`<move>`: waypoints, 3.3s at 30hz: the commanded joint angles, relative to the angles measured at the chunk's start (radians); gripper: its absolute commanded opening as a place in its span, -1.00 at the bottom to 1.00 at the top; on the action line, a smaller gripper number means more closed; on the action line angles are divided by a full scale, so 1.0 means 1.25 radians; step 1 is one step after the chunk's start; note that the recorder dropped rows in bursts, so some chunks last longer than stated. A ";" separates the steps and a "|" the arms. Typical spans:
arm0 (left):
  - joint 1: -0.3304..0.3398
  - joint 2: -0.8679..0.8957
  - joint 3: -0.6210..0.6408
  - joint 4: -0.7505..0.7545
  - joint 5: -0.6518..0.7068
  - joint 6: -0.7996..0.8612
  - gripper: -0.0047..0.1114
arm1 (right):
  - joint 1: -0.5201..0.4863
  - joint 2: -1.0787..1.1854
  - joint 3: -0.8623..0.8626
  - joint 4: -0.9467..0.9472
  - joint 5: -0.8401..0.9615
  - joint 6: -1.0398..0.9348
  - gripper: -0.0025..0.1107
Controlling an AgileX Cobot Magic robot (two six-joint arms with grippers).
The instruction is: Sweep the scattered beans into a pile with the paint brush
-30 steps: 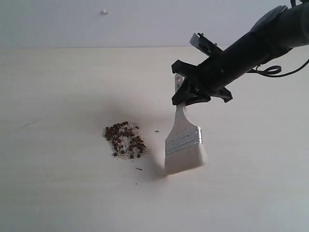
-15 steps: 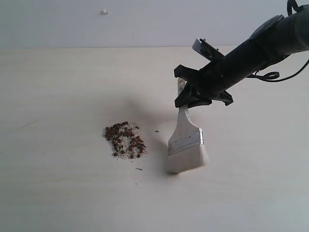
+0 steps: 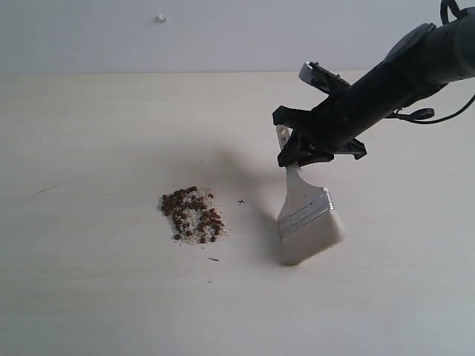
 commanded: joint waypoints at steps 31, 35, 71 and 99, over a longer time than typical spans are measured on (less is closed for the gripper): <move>-0.007 -0.004 0.002 0.001 0.001 0.001 -0.92 | -0.023 -0.170 0.017 -0.267 -0.085 0.113 -0.68; -0.007 -0.004 0.002 0.001 0.001 0.001 -0.92 | -0.023 -0.324 0.138 -0.320 -0.144 0.176 -0.96; -0.007 -0.004 0.002 0.001 0.002 0.001 -0.92 | -0.045 -1.411 0.706 -0.353 -0.473 0.146 -0.96; -0.007 -0.004 0.002 0.001 0.000 0.001 -0.92 | -0.177 -1.648 0.995 -0.751 -0.466 0.369 -0.96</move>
